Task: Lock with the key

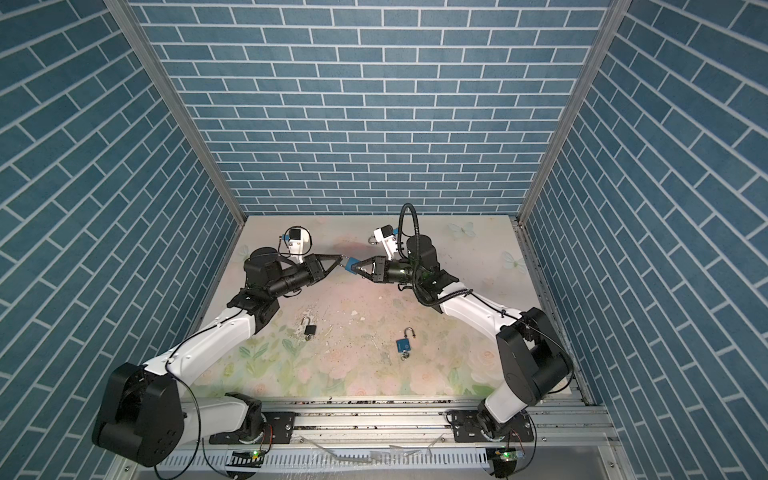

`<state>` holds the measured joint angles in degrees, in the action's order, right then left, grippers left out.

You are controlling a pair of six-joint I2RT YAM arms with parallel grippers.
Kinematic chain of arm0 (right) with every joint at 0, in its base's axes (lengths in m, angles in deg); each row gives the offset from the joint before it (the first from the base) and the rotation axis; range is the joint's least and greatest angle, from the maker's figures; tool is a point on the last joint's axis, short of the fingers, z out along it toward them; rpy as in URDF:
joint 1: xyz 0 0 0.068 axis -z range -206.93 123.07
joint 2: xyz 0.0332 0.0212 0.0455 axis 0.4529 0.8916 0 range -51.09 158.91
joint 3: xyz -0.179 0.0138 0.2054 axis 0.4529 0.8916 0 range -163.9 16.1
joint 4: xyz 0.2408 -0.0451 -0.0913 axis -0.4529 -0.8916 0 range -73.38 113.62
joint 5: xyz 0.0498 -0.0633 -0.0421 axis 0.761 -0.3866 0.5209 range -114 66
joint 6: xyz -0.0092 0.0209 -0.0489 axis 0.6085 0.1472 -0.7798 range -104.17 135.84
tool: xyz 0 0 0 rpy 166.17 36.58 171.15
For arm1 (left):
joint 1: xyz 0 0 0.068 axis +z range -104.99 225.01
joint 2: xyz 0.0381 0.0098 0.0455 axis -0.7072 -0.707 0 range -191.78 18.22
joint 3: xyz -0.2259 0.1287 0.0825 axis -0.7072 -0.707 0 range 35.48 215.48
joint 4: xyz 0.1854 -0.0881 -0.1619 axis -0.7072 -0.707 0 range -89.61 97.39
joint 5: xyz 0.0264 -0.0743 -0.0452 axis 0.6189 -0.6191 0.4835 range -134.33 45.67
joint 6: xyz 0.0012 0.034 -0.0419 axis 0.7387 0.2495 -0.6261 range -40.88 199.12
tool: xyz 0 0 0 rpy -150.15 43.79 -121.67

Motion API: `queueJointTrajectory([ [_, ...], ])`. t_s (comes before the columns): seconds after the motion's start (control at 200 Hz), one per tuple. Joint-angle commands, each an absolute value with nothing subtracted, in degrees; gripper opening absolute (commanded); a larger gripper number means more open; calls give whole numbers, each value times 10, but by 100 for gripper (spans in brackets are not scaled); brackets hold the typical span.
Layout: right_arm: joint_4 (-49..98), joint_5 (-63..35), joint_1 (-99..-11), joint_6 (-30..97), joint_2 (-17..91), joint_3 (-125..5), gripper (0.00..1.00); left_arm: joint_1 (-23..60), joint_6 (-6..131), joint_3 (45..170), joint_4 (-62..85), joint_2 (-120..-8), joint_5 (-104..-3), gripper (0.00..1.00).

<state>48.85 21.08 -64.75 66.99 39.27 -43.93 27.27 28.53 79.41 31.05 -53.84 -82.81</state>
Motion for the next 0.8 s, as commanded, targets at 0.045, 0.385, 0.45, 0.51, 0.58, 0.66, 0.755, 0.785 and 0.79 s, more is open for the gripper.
queueJointTrajectory([
  [0.045,492,224,-648,654,400,-438,0,273,289,807,324,-529,-838,14],
  [0.385,484,240,-640,650,422,-436,0,273,280,783,386,-517,-845,12],
  [0.45,516,247,-637,674,430,-432,0,273,280,773,413,-513,-845,12],
  [0.51,546,253,-636,693,434,-428,0,273,280,762,445,-511,-847,11],
  [0.58,543,255,-635,699,437,-432,0,273,280,757,472,-507,-845,10],
  [0.66,528,259,-634,695,438,-438,0,273,275,735,521,-508,-853,9],
  [0.755,522,264,-631,700,443,-442,0,273,270,724,560,-507,-858,10],
  [0.785,518,265,-630,703,444,-445,0,273,271,723,565,-507,-859,10],
  [0.79,518,265,-630,703,444,-445,0,273,271,723,565,-507,-860,9],
])
